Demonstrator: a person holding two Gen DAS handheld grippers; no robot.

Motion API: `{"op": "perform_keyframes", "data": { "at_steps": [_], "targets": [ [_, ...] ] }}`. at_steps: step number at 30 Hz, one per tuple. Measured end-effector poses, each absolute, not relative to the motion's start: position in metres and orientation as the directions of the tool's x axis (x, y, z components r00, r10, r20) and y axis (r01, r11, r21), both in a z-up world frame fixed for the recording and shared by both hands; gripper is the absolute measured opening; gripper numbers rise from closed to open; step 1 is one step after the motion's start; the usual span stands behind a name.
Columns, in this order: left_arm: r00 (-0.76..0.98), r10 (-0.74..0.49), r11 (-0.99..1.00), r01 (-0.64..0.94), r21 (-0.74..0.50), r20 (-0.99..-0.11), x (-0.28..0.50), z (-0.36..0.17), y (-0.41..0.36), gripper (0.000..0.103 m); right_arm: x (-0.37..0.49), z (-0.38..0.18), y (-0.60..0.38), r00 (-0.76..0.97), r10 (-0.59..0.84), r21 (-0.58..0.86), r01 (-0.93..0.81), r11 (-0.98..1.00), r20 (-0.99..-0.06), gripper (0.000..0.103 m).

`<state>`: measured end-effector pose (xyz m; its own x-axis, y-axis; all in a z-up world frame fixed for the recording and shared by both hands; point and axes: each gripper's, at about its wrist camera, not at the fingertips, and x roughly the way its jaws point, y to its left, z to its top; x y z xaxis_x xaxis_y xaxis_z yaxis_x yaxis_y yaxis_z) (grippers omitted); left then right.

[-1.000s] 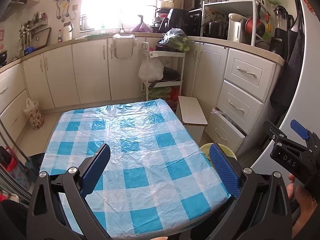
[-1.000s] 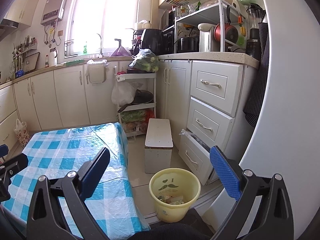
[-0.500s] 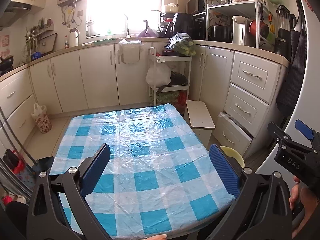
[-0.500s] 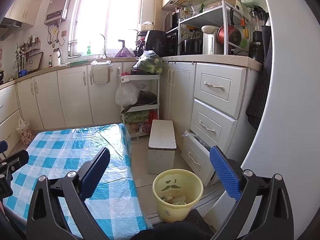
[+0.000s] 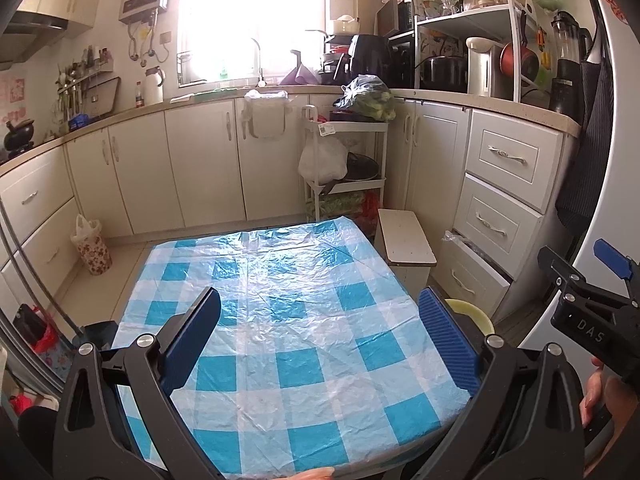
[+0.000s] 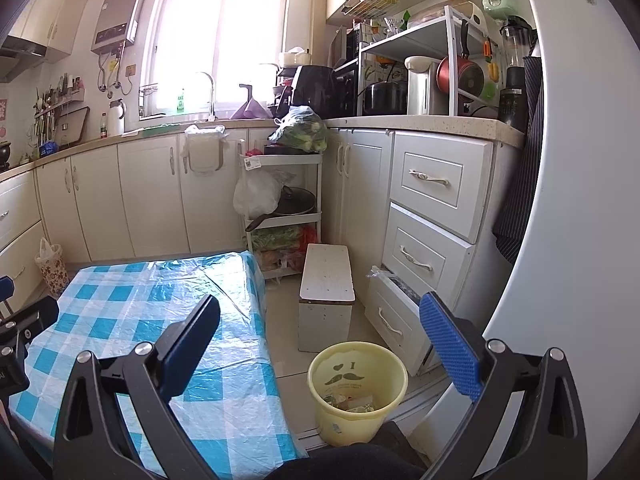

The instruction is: Collect trash

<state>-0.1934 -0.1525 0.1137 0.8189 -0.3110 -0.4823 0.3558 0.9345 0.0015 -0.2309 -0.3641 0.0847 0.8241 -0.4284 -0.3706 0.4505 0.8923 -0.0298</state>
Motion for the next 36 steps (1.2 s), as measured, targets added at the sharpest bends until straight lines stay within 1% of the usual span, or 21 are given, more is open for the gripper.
{"op": "perform_keyframes", "data": {
  "at_steps": [13, 32, 36],
  "targets": [
    [0.821, -0.333, 0.932, 0.363, -0.026, -0.463, -0.197, 0.118, -0.147, 0.096, -0.232, 0.087, -0.362, 0.827, -0.428, -0.033, 0.448, 0.893, -0.363, 0.096],
    [0.811, -0.323, 0.937, 0.347, -0.045, -0.488, -0.188, 0.112, -0.139, 0.096, -0.227, 0.088, -0.355, 0.833, -0.414, -0.042, 0.43, 0.902, -0.367, 0.096],
    [0.787, -0.362, 0.922, 0.381, -0.067, -0.501, -0.183, 0.111, -0.138, 0.096, -0.222, 0.085, -0.352, 0.837, -0.401, -0.039, 0.417, 0.908, -0.372, 0.096]
  ]
}}
